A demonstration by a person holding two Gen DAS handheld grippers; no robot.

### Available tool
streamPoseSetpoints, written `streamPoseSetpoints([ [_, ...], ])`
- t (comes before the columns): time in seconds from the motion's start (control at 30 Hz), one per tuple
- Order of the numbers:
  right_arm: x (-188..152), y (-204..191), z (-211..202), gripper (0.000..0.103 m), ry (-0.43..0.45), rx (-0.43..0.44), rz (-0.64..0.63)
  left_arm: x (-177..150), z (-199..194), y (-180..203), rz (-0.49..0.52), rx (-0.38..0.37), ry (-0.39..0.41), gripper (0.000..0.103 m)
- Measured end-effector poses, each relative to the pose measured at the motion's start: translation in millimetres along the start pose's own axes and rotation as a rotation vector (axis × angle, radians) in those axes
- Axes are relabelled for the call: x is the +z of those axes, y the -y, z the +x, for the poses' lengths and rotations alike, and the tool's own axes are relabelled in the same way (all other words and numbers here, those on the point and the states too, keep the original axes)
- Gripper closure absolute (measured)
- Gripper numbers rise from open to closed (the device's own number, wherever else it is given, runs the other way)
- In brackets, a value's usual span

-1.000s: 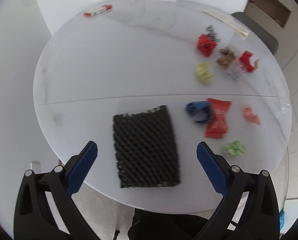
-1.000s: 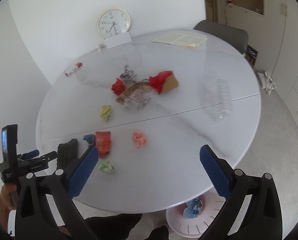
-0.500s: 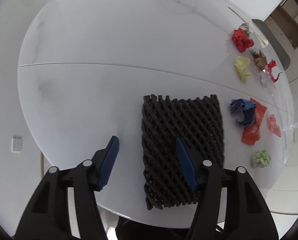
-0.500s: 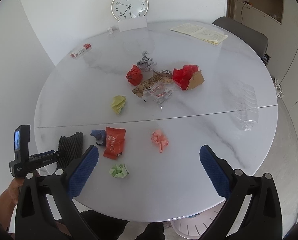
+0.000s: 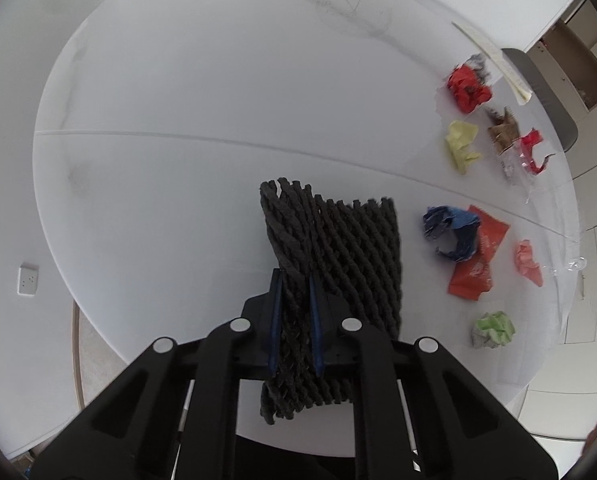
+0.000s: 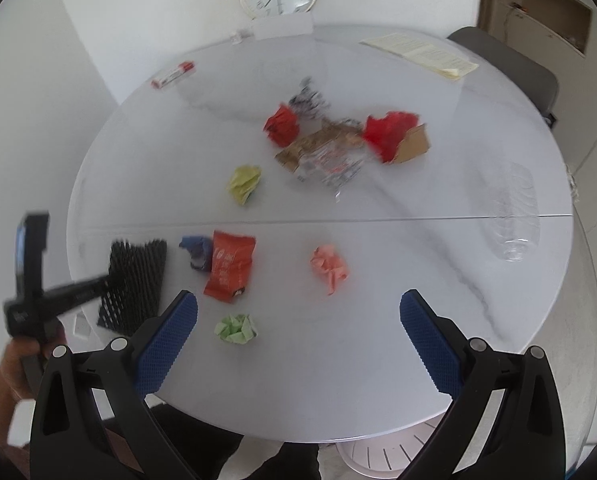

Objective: Collect trash
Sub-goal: 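Grasp the crumpled green paper with the right tool while the left tool holds the mesh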

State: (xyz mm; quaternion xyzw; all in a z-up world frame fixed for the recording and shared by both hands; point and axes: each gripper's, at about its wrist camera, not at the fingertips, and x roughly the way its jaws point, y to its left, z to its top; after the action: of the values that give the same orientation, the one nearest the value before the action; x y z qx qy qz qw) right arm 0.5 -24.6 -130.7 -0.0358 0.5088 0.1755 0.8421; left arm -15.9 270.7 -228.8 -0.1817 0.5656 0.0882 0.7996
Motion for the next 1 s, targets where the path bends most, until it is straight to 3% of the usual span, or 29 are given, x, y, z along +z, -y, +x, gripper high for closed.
streamPoseSetpoints([
  [0.13, -14.1, -21.4, 37.3, 0.013, -0.051, 0.068, -0.075, 7.7, -26.0, 10.3, 0.044, -0.007, 0.058, 0.091],
  [0.37, -29.1, -47.2, 91.7, 0.031, -0.132, 0.079, -0.162, 18.4, -63.8, 23.3, 0.096, -0.019, 0.126, 0.091],
  [0.43, -31.2, -51.3, 98.0, 0.039, -0.145, 0.075, -0.174, 19.6, -70.1, 25.1, 0.102, -0.031, 0.133, 0.091],
  [0.57, -33.3, -52.4, 104.5, 0.068, -0.161, 0.058, -0.178, 16.4, -81.4, 26.5, 0.128, -0.032, 0.143, 0.091],
  [0.77, -34.9, -30.7, 88.6, 0.072, -0.131, 0.084, -0.078, 16.1, -87.0, 44.1, 0.223, -0.048, 0.146, 0.091],
  [0.9, -46.1, 4.8, 42.7, 0.072, -0.066, 0.084, 0.045, 11.6, -99.2, 76.7, 0.331, -0.102, 0.153, 0.091],
  [1.0, -65.5, 36.7, -3.9, 0.072, -0.007, 0.031, 0.130, 4.7, -109.8, 106.0, 0.404, -0.143, 0.168, 0.091],
])
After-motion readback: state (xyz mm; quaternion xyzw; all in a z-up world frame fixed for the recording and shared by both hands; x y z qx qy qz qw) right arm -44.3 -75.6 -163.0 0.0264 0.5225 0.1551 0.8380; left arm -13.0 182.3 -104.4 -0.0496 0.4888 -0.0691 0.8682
